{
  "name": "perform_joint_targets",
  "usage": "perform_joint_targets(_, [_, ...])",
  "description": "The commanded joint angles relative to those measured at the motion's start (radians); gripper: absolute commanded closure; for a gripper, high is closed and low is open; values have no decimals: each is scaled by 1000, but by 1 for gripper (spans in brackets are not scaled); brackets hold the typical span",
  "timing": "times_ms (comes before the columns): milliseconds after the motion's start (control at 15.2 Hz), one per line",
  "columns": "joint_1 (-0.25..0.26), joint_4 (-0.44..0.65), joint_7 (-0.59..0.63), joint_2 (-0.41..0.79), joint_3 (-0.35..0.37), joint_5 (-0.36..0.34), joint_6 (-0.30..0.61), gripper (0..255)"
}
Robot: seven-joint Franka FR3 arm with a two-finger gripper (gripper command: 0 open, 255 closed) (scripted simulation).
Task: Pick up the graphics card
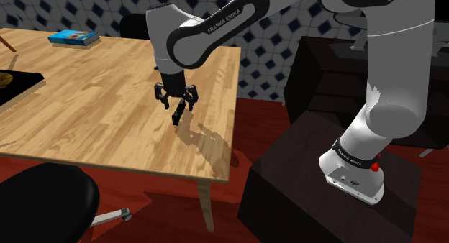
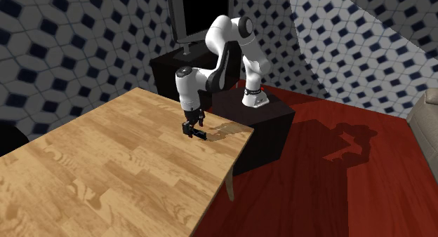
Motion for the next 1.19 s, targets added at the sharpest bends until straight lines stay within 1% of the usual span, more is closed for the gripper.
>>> perform_joint_targets(0, [1,-2,1,3,-1,-2,5,255])
perform_joint_targets(594, [1,-2,1,3,-1,-2,5,255])
perform_joint_targets(1122, [-12,37,-17,-48,20,31,-78,255])
